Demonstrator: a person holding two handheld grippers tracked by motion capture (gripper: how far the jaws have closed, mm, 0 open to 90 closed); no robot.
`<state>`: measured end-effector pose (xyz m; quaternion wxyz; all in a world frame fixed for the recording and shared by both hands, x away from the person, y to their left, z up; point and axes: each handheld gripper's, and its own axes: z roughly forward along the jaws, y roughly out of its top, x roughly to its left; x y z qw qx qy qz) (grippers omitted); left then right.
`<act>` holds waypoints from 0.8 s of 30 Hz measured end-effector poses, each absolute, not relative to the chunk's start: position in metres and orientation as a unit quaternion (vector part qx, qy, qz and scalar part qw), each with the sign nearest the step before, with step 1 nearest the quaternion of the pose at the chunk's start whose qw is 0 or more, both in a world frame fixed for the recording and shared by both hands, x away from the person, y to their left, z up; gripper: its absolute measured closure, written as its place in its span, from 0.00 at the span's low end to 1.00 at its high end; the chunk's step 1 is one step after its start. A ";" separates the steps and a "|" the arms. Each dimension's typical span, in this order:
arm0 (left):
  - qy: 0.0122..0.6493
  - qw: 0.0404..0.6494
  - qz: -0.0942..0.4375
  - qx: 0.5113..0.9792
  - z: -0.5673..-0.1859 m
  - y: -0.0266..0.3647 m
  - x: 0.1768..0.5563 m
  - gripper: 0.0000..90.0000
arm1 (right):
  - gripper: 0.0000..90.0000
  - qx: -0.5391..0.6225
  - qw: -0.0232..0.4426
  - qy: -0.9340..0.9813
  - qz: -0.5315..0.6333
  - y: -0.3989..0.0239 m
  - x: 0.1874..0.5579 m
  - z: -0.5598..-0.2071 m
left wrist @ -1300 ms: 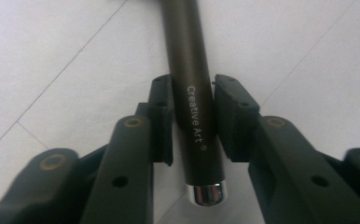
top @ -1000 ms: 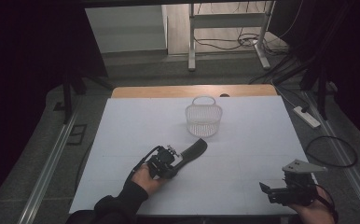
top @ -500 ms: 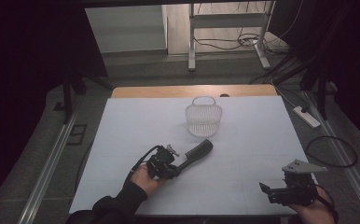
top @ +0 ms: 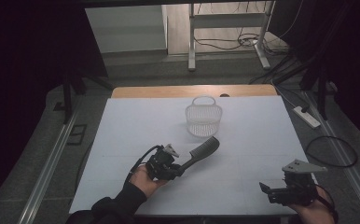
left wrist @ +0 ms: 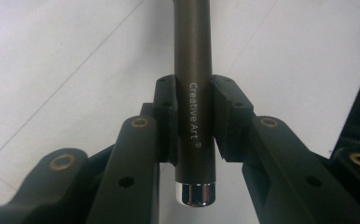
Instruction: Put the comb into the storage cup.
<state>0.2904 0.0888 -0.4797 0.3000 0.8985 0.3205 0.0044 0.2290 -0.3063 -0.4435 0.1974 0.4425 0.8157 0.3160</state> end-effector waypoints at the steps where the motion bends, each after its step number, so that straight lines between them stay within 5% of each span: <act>1: 0.318 0.304 0.008 0.898 -0.479 0.089 0.289 0.80 | 0.02 0.443 0.197 0.816 0.316 -0.306 0.229 -0.443; 24: 0.298 0.373 0.042 0.878 -0.455 0.105 0.273 0.80 | 0.00 0.420 0.202 0.818 0.338 -0.305 0.226 -0.441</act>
